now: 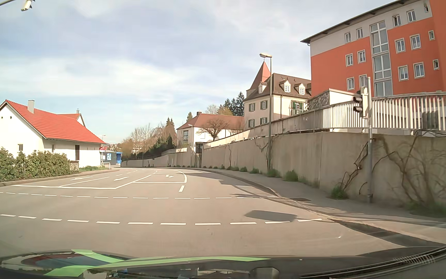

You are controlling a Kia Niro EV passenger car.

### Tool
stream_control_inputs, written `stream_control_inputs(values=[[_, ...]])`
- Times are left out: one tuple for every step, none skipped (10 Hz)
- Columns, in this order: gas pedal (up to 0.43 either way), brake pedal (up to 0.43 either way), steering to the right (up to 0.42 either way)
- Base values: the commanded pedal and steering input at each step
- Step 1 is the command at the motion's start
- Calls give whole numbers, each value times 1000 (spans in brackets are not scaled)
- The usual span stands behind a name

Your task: Follow the waypoints while adhering to traffic rules and regulations

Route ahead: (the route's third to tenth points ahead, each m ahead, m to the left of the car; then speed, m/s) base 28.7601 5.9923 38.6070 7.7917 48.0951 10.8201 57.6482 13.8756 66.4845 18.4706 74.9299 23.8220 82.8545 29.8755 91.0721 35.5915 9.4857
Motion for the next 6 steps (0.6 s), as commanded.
stream_control_inputs(values=[[118,0,-30],[118,0,-39],[118,0,-44],[118,0,-46],[118,0,-45],[110,0,-46]])
